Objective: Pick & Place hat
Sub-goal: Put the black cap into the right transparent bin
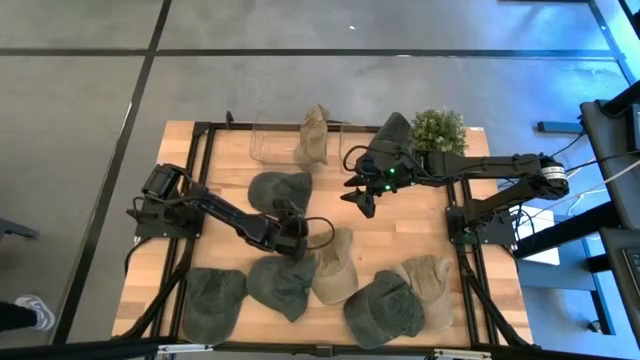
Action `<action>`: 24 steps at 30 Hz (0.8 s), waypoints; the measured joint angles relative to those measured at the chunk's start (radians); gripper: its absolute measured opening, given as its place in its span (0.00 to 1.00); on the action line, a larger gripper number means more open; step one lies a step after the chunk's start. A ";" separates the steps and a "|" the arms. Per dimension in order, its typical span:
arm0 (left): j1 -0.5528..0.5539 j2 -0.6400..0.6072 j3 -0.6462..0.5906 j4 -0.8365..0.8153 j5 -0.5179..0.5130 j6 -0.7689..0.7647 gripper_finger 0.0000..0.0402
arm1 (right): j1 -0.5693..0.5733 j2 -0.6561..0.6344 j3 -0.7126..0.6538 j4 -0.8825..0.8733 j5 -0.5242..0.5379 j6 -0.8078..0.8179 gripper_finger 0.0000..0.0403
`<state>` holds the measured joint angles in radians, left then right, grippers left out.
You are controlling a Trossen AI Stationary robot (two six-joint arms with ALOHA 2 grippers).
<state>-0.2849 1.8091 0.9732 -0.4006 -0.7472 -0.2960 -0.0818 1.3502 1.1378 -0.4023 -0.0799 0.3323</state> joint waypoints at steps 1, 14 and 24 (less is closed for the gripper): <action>0.000 0.000 0.000 -0.002 -0.026 -0.019 0.52 | 0.000 0.000 0.000 0.000 0.000 0.000 0.56; 0.013 -0.001 0.000 -0.076 -0.019 0.006 0.10 | 0.000 0.000 0.000 0.000 0.000 0.004 0.56; 0.012 -0.098 0.033 -0.141 -0.004 0.013 0.01 | 0.000 0.000 0.000 0.000 -0.001 0.093 0.56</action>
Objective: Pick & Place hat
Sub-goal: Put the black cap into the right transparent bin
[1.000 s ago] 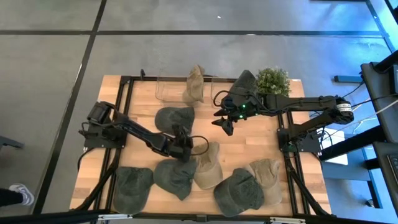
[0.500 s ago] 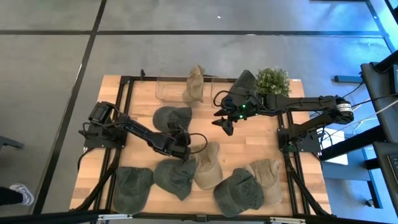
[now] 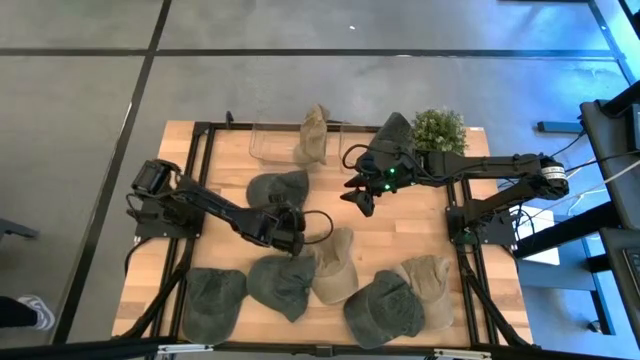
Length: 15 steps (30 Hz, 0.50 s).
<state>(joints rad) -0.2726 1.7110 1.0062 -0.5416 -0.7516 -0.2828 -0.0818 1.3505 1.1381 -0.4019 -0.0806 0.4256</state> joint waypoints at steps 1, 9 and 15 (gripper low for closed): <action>0.000 -0.024 0.016 -0.021 -0.024 0.001 0.01 | 0.000 0.000 0.000 0.000 -0.001 0.022 0.56; 0.034 -0.207 0.117 -0.038 -0.162 0.100 0.01 | 0.001 0.004 0.000 0.019 -0.202 0.263 0.56; 0.067 -0.271 0.185 -0.016 -0.176 0.215 0.01 | -0.004 0.005 0.000 0.064 -0.186 0.354 0.56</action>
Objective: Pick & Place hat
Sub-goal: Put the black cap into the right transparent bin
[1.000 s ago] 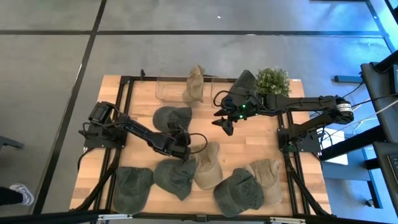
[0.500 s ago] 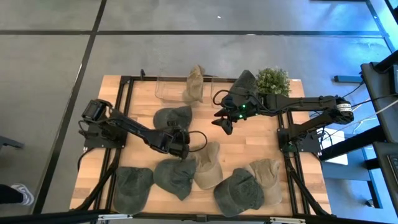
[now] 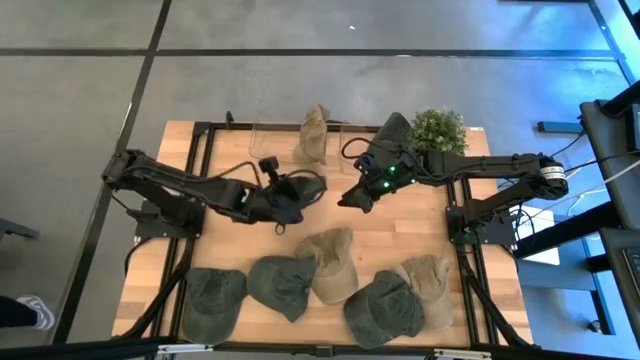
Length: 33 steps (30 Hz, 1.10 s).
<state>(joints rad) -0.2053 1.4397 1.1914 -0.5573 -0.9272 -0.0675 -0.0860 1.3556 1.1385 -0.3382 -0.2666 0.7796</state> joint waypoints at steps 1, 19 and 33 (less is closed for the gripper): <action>0.004 -0.002 0.009 0.016 0.000 0.028 0.01 | -0.001 0.000 0.000 0.018 0.021 0.044 0.56; 0.006 0.003 0.031 0.271 -0.082 0.545 0.01 | -0.001 0.030 0.001 0.324 0.169 0.523 0.56; -0.031 0.003 0.031 0.487 -0.107 0.794 0.01 | -0.015 0.066 0.001 0.414 0.250 0.738 0.56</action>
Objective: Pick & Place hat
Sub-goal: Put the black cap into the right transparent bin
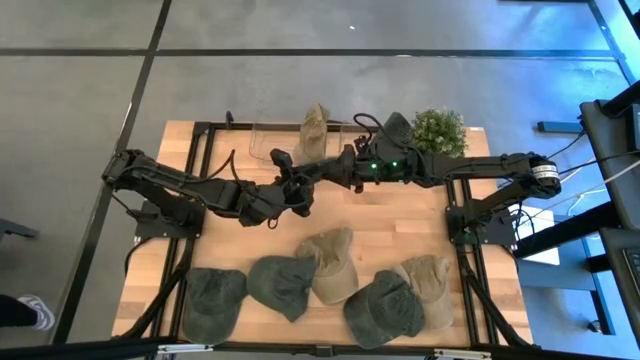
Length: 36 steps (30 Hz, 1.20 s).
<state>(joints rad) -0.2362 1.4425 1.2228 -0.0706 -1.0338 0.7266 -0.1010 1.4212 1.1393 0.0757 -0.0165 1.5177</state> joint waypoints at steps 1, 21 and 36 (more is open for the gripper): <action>-0.006 0.000 0.000 0.003 -0.002 0.006 0.01 | -0.003 0.000 0.000 0.000 0.001 0.000 0.56; -0.073 0.000 -0.001 0.019 0.041 0.012 0.01 | -0.044 0.000 -0.002 0.038 0.030 -0.057 0.56; -0.067 0.010 -0.001 0.052 0.063 0.088 0.01 | -0.033 0.000 -0.002 -0.089 -0.021 -0.175 0.56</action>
<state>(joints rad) -0.3031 1.4528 1.2221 -0.0184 -0.9709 0.8149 -0.1339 1.4216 1.1378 -0.0131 -0.0371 1.3427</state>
